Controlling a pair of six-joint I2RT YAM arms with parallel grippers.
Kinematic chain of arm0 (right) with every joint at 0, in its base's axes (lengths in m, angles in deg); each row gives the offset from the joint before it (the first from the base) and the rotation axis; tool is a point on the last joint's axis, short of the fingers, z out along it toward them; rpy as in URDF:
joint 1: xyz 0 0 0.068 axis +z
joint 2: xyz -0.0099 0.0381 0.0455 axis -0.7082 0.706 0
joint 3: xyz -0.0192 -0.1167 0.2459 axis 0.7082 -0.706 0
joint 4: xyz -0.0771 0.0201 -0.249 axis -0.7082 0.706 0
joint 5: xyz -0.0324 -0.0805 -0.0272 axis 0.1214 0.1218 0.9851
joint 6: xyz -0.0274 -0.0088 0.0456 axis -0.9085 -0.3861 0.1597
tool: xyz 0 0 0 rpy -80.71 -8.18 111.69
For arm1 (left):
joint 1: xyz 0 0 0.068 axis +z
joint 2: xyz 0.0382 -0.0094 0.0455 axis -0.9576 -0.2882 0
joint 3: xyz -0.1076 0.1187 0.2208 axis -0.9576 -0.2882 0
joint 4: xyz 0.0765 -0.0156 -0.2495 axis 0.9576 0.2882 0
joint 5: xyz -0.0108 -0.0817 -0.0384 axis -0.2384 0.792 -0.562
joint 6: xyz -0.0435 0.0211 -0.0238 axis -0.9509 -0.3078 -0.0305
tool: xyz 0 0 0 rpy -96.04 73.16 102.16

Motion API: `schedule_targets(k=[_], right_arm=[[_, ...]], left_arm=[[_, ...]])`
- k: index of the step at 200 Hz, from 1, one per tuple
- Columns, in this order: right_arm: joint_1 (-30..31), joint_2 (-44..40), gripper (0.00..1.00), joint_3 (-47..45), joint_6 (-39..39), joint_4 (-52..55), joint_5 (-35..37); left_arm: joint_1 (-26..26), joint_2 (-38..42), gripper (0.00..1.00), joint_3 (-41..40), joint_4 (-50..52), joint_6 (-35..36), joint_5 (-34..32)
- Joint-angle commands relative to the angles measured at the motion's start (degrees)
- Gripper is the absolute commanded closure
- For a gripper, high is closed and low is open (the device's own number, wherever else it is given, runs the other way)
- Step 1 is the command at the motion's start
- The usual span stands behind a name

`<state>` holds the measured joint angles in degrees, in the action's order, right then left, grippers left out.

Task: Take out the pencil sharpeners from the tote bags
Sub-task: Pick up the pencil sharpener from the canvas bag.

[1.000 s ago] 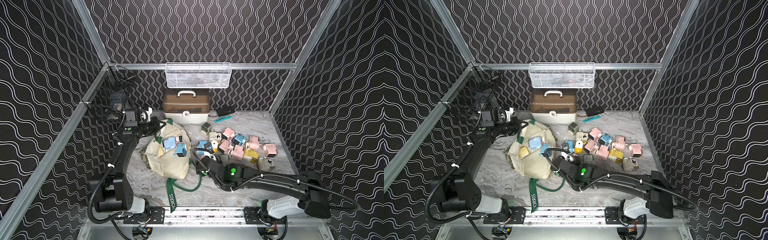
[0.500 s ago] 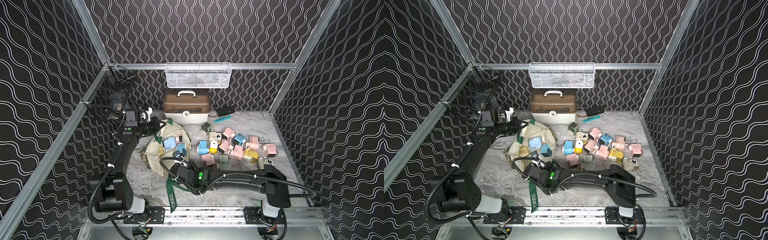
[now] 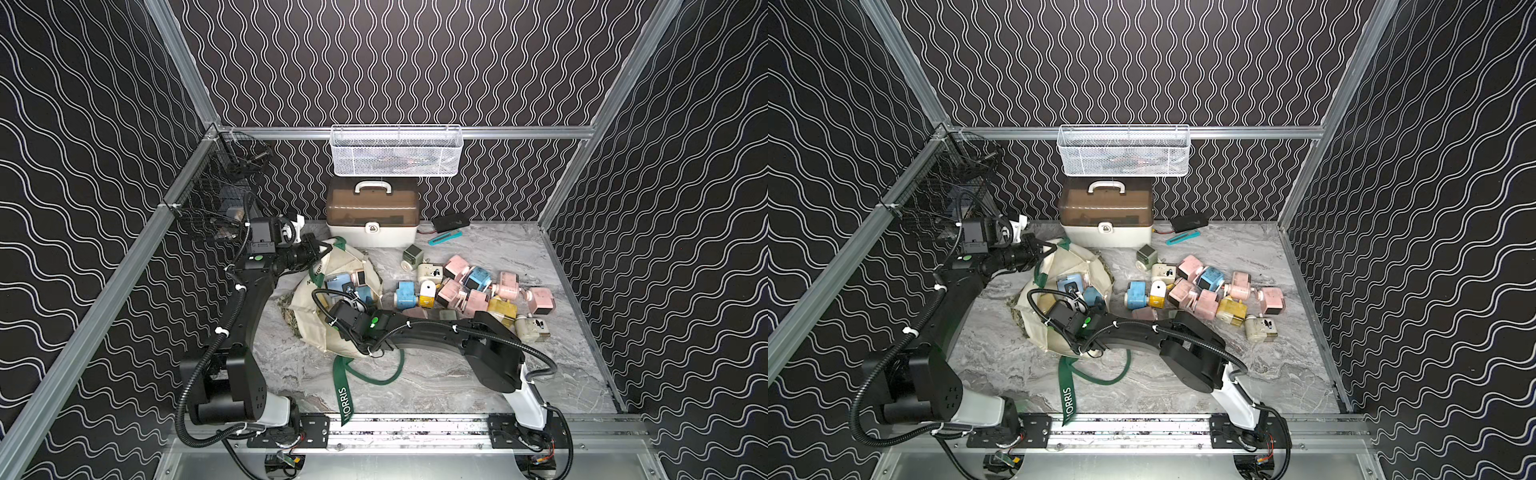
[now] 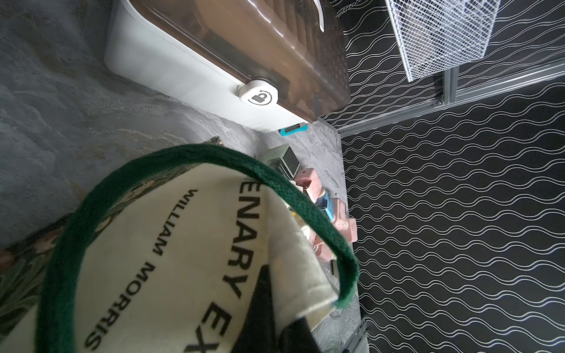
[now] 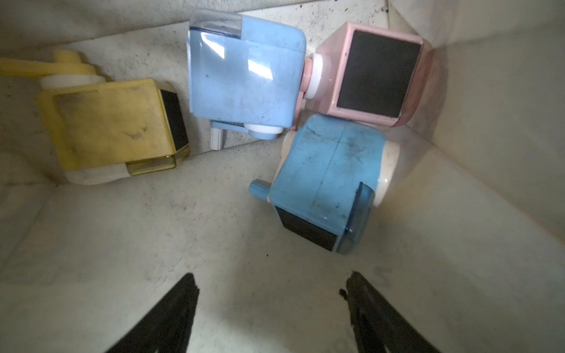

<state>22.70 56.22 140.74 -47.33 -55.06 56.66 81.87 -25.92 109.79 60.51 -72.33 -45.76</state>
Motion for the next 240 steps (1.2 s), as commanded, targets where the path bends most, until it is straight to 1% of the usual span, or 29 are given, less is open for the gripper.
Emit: schedule_targets(k=[1, 22, 37, 58, 79, 142, 184, 240], right_arm=[[-0.77, 2.3, 0.14, 2.18, 1.53, 1.6, 5.61], [-1.91, 4.28, 0.1, 2.8, 1.85, 0.73, 6.29], [-2.64, 5.96, 0.09, 3.9, 3.27, 2.13, 8.84], [-3.1, 7.12, 0.1, 3.31, 2.35, -0.55, 8.97], [-3.6, 9.04, 0.12, 5.37, 1.58, -0.33, 9.4], [-5.41, 11.1, 0.28, 5.33, -2.6, -6.29, 6.66], [-5.43, 10.15, 0.39, 4.05, -4.93, -8.42, 4.06], [-4.8, 4.07, 0.43, -2.16, -6.7, -11.53, -0.27]], left_arm=[[0.03, 0.14, 1.0, 0.55, -2.01, 0.09, 0.48], [0.08, 0.08, 1.0, 0.54, -2.01, 0.1, 0.51], [0.07, 0.08, 1.0, 0.51, -2.1, 0.15, 0.5], [0.08, 0.21, 1.0, 0.55, -2.1, 0.08, 0.5], [0.08, 0.17, 1.0, 0.47, -2.01, 0.12, 0.41], [0.03, 0.06, 1.0, 0.5, -2.09, -0.01, 0.61], [0.09, 0.03, 1.0, 0.53, -2.11, -0.02, 0.71], [0.08, 0.17, 1.0, 0.46, -2.17, -0.01, 0.66]])
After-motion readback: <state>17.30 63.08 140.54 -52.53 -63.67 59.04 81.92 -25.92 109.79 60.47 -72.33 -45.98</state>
